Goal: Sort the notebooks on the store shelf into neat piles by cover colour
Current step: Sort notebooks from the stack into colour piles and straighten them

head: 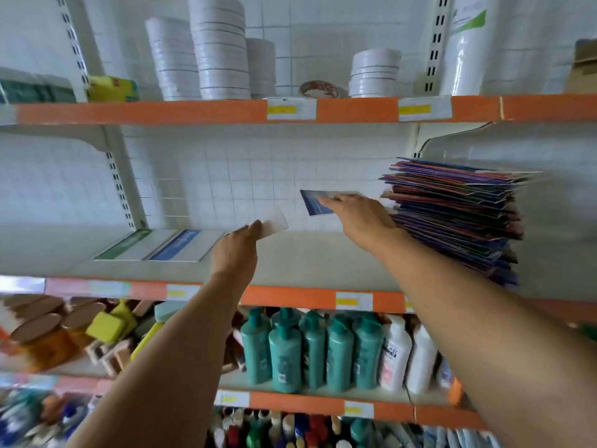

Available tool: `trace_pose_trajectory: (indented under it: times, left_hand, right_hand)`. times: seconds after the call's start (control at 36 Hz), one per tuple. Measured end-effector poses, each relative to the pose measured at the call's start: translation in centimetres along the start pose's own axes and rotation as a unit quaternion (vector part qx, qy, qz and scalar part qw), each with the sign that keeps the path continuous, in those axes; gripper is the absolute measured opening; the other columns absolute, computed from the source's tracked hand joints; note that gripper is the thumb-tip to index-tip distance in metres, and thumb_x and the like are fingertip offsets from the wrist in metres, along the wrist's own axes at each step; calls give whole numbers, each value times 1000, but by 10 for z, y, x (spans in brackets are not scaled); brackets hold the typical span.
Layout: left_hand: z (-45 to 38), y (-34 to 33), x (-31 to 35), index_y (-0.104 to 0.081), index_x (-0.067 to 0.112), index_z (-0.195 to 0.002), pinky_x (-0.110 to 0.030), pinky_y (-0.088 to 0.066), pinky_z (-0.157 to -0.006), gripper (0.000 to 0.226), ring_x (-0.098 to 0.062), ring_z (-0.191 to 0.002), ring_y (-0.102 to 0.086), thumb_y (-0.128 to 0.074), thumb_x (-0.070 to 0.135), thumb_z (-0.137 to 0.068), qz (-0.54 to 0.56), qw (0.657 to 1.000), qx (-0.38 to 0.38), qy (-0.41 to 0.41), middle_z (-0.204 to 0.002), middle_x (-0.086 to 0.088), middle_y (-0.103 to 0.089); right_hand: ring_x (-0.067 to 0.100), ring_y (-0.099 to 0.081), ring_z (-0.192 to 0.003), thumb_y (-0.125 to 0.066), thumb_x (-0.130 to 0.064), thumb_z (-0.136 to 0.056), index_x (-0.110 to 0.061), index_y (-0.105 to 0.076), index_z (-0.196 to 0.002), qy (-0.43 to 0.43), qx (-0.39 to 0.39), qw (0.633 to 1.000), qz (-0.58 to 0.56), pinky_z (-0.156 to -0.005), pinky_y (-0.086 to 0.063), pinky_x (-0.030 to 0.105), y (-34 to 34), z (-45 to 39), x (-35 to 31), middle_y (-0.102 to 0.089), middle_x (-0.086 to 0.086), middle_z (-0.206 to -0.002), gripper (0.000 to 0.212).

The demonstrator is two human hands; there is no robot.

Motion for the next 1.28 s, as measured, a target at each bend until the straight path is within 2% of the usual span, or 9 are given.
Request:
trace_pose_trajectory:
  times: [0.22, 0.44, 0.58, 0.75, 0.89, 0.94, 1.11, 1.19, 1.28]
  left_hand:
    - [10, 14, -127, -34, 28, -147, -41, -43, -89, 59, -35, -117, -52, -33, 1, -95, -23, 998, -27, 48, -139, -10, -49]
    - [8, 11, -198, -36, 26, -146, -41, -44, -84, 59, -35, -111, -55, -38, -1, -94, -82, 995, -47, 43, -132, -12, -54]
    - [-5, -2, -228, -35, 25, -146, -44, -47, -88, 60, -34, -114, -55, -37, -3, -93, -75, 995, -58, 27, -140, -6, -50]
    - [-42, -20, -246, -37, 24, -144, -43, -48, -81, 58, -32, -112, -54, -36, -3, -93, -67, 996, -48, 16, -137, -5, -51]
    - [-80, -39, -254, -41, 20, -142, -44, -43, -96, 56, -26, -132, -40, -37, -3, -92, -57, 997, -44, -16, -147, -4, -41]
    - [-96, -49, -258, -40, 20, -143, -44, -43, -98, 56, -25, -135, -37, -37, -3, -92, -58, 997, -49, -32, -148, -3, -40]
    - [-128, -84, -275, -40, 20, -144, -46, -48, -89, 54, -32, -124, -48, -41, 2, -93, -70, 993, -79, -56, -142, -6, -46]
    - [-135, -100, -286, -40, 23, -144, -45, -46, -92, 51, -32, -125, -49, -40, 6, -95, -57, 992, -99, -52, -145, -3, -45]
    - [-141, -110, -291, -39, 27, -144, -41, -46, -94, 50, -28, -128, -47, -36, 10, -97, -64, 989, -115, -63, -149, 1, -41]
  right_hand:
    - [28, -35, -137, -36, 8, -89, -27, -21, -152, 27, -67, 997, -22, -99, -39, 36, -54, -22, -114, -29, 8, -153, 73]
    - [29, -41, -131, -37, 2, -93, -27, -22, -151, 19, -106, 993, -36, -98, -43, 37, -88, -43, -182, -35, 9, -149, 66]
    - [30, -44, -128, -34, 2, -92, -26, -25, -149, 9, -106, 994, -41, -95, -45, 38, -101, -61, -201, -40, 10, -146, 64]
    - [31, -51, -119, -33, 5, -90, -26, -30, -147, -10, -93, 994, -49, -86, -47, 37, -123, -101, -207, -48, 8, -138, 65]
    - [32, -53, -117, -34, 4, -90, -25, -33, -145, -20, -69, 995, -68, -87, -47, 38, -137, -140, -205, -50, 8, -135, 63]
    - [32, -54, -115, -35, 4, -89, -25, -33, -145, -24, -59, 996, -69, -84, -47, 37, -142, -155, -203, -52, 8, -132, 63]
    - [31, -56, -111, -38, 5, -86, -25, -34, -144, -26, -58, 995, -78, -79, -46, 34, -160, -193, -205, -54, 7, -129, 66]
    - [31, -57, -107, -40, 6, -84, -24, -35, -142, -21, -60, 995, -74, -71, -41, 32, -167, -203, -212, -55, 7, -126, 65]
    - [31, -56, -108, -38, 5, -85, -22, -37, -140, -18, -67, 995, -71, -73, -41, 33, -174, -211, -224, -54, 7, -127, 62]
Point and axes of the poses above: each hand's wrist, its own z-axis away from the middle knuckle, its own y-axis out of the back of the hand, x = y × z, the point moved 8 cm from there along -z, towards the middle knuckle
